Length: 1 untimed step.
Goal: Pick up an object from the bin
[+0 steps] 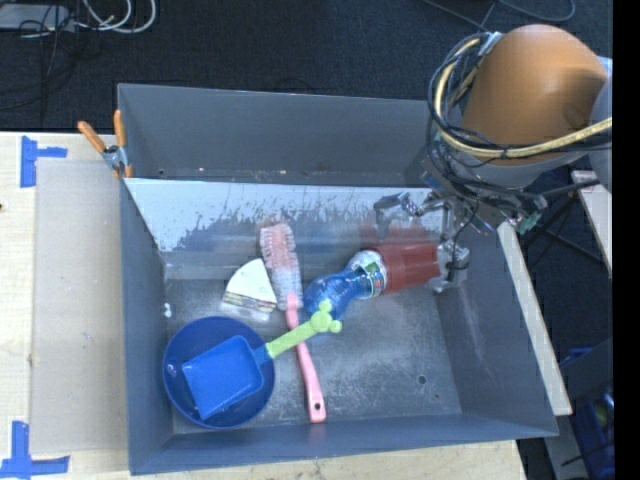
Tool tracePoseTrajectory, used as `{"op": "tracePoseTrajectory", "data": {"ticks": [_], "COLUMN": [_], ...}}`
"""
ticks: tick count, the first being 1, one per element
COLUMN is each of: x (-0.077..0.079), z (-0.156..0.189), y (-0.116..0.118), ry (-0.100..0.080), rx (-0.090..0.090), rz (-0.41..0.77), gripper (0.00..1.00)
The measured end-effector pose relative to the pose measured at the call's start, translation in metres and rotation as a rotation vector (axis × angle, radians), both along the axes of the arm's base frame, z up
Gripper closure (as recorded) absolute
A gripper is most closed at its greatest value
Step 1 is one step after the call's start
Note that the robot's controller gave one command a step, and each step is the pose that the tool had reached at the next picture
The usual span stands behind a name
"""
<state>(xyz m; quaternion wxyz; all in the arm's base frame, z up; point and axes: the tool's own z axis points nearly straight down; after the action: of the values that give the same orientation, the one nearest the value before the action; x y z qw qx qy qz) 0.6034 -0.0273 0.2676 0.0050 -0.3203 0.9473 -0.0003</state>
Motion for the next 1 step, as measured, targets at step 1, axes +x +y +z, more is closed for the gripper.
{"op": "tracePoseTrajectory", "data": {"ticks": [1], "x": [-0.0153], "z": [-0.0412], "y": [0.0246], "ry": [0.003], "rx": [0.0], "rz": [0.043], "gripper": [0.0]}}
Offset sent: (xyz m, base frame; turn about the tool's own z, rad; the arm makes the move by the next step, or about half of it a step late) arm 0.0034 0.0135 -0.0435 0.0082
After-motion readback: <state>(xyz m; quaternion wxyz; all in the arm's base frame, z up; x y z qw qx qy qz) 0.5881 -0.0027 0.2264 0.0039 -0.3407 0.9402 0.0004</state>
